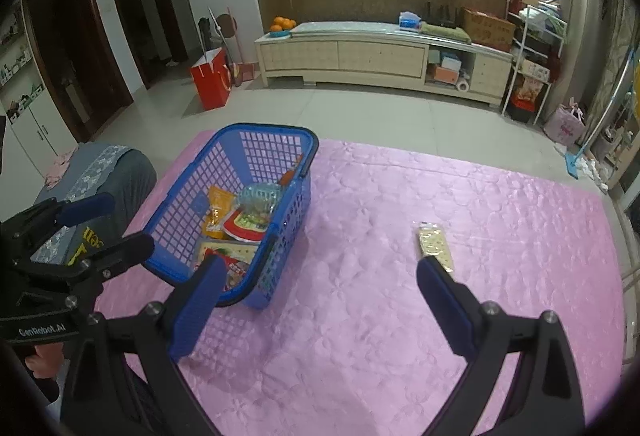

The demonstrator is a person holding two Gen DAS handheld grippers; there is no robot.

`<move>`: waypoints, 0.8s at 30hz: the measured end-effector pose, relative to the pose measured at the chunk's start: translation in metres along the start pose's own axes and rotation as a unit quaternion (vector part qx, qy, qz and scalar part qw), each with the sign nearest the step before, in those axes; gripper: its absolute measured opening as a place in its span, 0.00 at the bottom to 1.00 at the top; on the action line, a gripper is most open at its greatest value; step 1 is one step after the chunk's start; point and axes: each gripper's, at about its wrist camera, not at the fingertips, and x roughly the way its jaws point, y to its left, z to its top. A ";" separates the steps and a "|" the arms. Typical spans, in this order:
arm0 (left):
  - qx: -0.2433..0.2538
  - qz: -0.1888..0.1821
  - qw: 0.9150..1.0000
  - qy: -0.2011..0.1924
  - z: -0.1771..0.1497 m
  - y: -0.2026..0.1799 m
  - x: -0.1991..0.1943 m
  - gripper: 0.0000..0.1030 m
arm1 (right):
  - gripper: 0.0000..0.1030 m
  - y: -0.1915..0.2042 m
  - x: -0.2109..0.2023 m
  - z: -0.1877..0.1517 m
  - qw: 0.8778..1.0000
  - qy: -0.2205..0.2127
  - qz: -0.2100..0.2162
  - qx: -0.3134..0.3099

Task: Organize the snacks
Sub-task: 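Move the right gripper to the cracker pack and grasp it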

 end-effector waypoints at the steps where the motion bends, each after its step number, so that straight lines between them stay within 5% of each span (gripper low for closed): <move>1: 0.002 -0.001 1.000 -0.001 0.000 -0.003 -0.001 0.77 | 0.95 -0.002 0.000 0.000 1.000 0.000 0.000 0.001; 24: 0.050 0.010 0.997 0.049 0.023 -0.094 0.068 0.82 | 1.00 -0.120 0.031 -0.014 0.997 0.052 -0.017 0.052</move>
